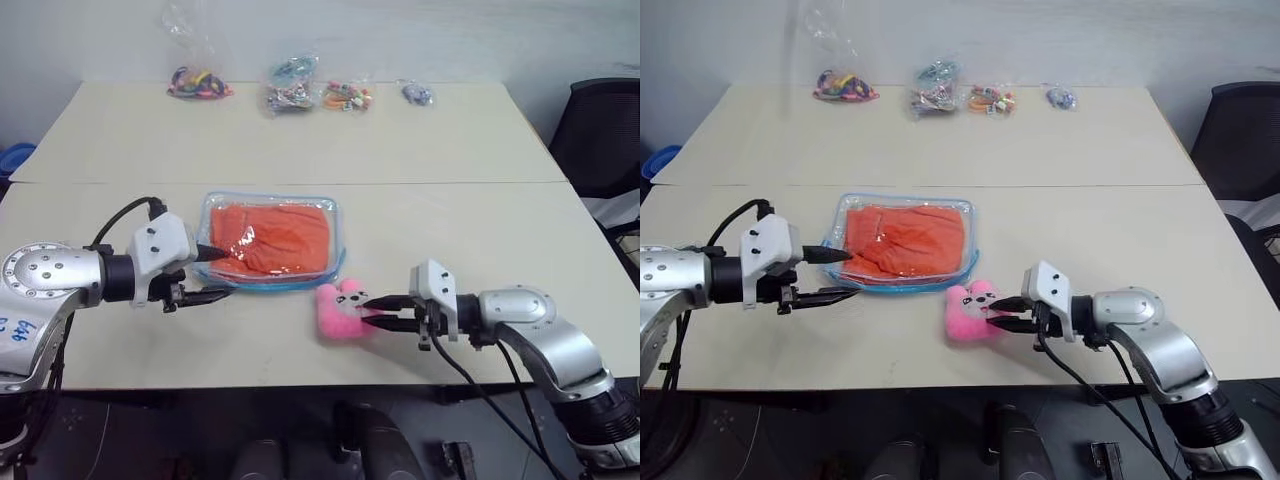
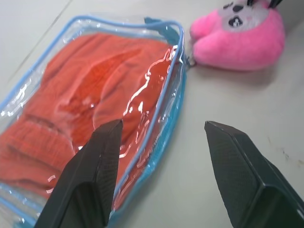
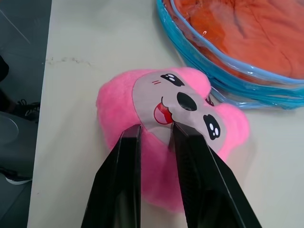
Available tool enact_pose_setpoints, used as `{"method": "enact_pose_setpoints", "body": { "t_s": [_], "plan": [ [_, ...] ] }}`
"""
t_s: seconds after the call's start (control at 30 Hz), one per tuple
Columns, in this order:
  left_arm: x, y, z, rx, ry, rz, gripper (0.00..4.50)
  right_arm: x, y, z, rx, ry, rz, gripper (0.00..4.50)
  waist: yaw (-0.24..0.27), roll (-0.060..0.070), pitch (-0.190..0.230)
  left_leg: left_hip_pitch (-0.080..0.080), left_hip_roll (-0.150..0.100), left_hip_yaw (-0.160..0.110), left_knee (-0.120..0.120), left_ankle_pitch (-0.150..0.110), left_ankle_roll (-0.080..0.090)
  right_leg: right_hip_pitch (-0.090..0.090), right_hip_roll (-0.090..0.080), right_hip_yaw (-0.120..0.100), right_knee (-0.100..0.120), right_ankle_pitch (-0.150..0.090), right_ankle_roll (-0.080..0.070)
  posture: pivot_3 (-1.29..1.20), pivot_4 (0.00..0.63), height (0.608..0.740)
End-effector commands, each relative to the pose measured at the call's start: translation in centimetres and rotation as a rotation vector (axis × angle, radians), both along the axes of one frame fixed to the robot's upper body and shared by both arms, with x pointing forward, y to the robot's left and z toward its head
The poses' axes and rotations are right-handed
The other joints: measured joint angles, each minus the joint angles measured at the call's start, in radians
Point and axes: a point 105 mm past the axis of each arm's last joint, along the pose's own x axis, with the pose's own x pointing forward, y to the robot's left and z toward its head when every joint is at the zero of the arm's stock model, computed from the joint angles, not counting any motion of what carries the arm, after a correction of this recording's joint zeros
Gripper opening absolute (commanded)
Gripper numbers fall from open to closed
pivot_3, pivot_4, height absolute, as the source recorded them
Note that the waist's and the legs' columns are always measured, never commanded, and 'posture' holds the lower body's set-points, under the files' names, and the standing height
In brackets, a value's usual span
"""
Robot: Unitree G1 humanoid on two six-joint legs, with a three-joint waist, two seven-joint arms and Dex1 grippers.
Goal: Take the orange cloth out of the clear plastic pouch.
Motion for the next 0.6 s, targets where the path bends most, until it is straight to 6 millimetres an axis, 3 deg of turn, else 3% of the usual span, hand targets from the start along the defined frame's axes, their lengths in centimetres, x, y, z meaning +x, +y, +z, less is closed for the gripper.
{"method": "enact_pose_setpoints", "body": {
  "t_s": [0.03, 0.13, 0.3, 0.47, 0.53, 0.6],
  "plan": [
    [0.1, -0.5, 0.7, 0.008, -0.04, -0.02, 2.93, 0.7, 0.1, -0.5, 0.001, -0.007, -0.018, 0.7, 0.0, 0.0, 0.0, 0.0, 0.0, 0.0, 0.0, 0.0, 0.0, 0.0, 0.0, 0.0, 0.0, 0.0, 0.0, 0.0, 0.15, 0.74],
    [0.1, -0.5, 0.4, 0.023, -0.044, -0.026, 2.93, 0.7, 0.1, -0.4, 0.006, -0.016, -0.012, 0.04, 0.0, 0.0, 0.0, 0.0, 0.0, 0.0, 0.0, 0.0, 0.0, 0.0, 0.0, 0.0, 0.0, 0.0, 0.0, 0.0, 0.15, 0.74],
    [0.2, -0.5, 0.4, 0.02, -0.05, -0.028, 2.93, 0.3, 0.4, 0.6, 0.026, -0.038, 0.023, 0.04, 0.001, 0.0, 0.0, 0.0, 0.0, 0.0, 0.0, 0.0, 0.0, 0.0, 0.0, 0.0, 0.0, 0.0, 0.0, 0.0, 0.15, 0.74],
    [0.3, -0.9, 0.7, -0.004, -0.05, -0.038, 2.93, -0.1, 3.5, 4.1, 0.181, 0.017, 0.1, 0.04, -0.003, 0.0, 0.0, 0.0, 0.0, 0.0, 0.0, 0.0, -0.001, 0.0, 0.0, 0.0, 0.001, 0.0, 0.0, 0.0, 0.15, 0.74],
    [0.3, -1.1, 0.8, -0.003, -0.052, -0.047, 2.93, 0.1, 4.9, 4.1, 0.198, 0.072, 0.121, 0.04, -0.003, 0.0, 0.0, 0.0, 0.0, 0.0, 0.0, 0.001, -0.002, 0.0, 0.0, 0.0, 0.002, 0.0, 0.0, 0.0, 0.15, 0.74],
    [0.4, -1.4, 0.7, 0.004, -0.055, -0.059, 2.93, 0.2, 6.0, 3.0, 0.154, 0.108, 0.137, 0.04, -0.001, 0.0, 0.0, 0.0, 0.0, -0.001, 0.0, 0.001, -0.002, -0.001, 0.0, 0.0, 0.003, 0.0, -0.001, 0.0, 0.15, 0.74]
  ]
}}
